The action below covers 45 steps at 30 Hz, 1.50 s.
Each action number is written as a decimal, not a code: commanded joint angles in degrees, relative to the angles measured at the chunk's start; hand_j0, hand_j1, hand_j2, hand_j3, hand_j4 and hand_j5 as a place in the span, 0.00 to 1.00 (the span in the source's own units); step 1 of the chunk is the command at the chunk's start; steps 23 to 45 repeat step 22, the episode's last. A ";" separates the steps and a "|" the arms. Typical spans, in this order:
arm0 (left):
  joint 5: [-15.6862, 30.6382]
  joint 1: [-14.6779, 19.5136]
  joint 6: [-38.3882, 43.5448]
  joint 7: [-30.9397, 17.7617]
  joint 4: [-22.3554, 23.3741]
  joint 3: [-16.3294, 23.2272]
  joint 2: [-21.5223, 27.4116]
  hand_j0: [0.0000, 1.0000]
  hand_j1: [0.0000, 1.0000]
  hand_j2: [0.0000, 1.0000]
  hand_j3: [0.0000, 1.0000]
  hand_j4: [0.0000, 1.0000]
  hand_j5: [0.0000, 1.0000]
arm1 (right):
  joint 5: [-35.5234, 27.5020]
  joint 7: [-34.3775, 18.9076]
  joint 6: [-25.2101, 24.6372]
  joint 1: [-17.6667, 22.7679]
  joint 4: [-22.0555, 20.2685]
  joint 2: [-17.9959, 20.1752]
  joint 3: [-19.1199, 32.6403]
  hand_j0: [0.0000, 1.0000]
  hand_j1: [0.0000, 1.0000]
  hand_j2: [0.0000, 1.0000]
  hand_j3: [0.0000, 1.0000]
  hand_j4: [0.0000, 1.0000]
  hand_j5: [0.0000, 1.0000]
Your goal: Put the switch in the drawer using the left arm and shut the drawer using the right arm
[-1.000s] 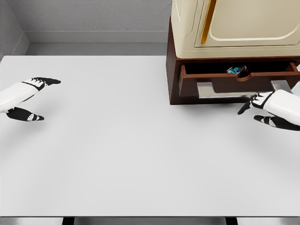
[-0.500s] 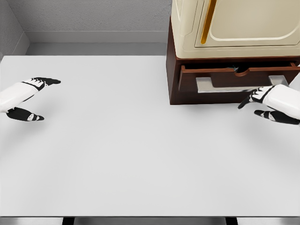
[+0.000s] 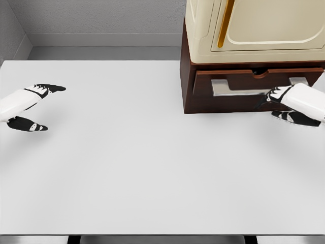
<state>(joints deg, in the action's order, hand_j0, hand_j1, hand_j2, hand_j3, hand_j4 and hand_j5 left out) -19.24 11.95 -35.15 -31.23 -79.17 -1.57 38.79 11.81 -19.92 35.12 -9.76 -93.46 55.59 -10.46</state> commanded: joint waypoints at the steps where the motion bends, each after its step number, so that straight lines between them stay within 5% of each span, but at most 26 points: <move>1: 0.43 0.00 0.15 0.03 -0.02 -0.01 0.05 1.00 1.00 1.00 1.00 1.00 1.00 | -0.30 0.06 -0.12 0.00 1.00 -0.48 -1.23 0.62 0.62 0.62 0.62 0.62 0.62; 13: 0.43 -0.09 0.15 0.03 -1.08 -0.01 -0.03 1.00 1.00 1.00 1.00 1.00 1.00 | -0.03 0.15 -0.12 -0.44 1.62 -0.31 -1.23 0.62 0.62 0.62 0.62 0.62 0.62; 22: 0.43 -0.09 0.15 0.03 -1.08 -0.01 -0.03 1.00 1.00 1.00 1.00 1.00 1.00 | -0.56 0.67 -0.12 6.06 -2.42 8.13 -0.26 0.62 0.62 0.62 0.62 0.62 0.62; 45: 0.43 -0.09 0.15 0.03 -1.08 -0.01 -0.03 1.00 1.00 1.00 1.00 1.00 1.00 | -0.56 0.67 -0.12 6.06 -2.42 8.13 -0.26 0.62 0.62 0.62 0.62 0.62 0.62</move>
